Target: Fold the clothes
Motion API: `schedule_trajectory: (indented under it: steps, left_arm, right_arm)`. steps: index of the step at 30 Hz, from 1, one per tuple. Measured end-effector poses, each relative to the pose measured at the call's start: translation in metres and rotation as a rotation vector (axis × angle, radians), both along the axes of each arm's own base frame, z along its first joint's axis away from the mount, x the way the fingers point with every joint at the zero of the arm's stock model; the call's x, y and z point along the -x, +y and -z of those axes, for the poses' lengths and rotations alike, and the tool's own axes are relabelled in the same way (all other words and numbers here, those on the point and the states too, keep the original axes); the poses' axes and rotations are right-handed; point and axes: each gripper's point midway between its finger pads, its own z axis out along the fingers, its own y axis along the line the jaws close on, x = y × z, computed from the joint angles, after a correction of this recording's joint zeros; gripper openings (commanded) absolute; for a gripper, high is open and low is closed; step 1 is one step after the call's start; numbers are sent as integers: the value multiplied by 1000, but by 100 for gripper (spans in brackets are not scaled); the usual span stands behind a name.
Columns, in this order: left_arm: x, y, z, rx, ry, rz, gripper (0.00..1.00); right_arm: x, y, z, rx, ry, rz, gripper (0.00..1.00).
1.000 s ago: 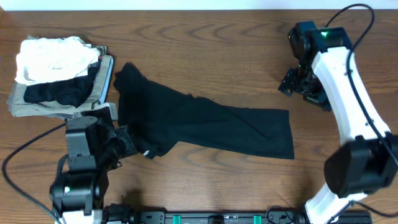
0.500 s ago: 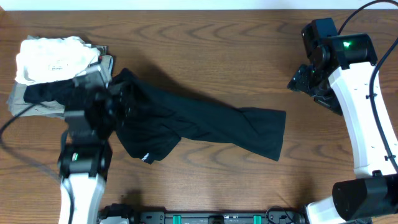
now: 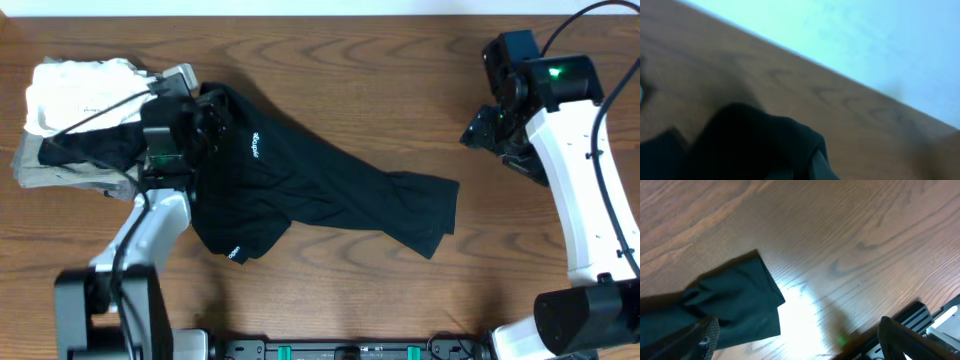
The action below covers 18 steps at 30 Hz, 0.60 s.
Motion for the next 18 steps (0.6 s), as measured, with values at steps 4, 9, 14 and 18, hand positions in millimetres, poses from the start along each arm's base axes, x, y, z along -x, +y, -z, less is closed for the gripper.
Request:
schedule_trajectory:
  steps: [4,9,14,18]
  left_arm:
    - [0,0,17,11,49,-4,6]
    - [1,0,19,12,58,-5,6]
    - [5,0,27,14,98,-4,6]
    - [7,0,30,14,110,-5,6]
  right_arm:
    - [5,13,8,-13,29,-36,99]
    - [26,27,31,-71,135,-55,99]
    - [61,36,64,-139,274,-22,99]
    - [83,42,71,-205,251,-3,99]
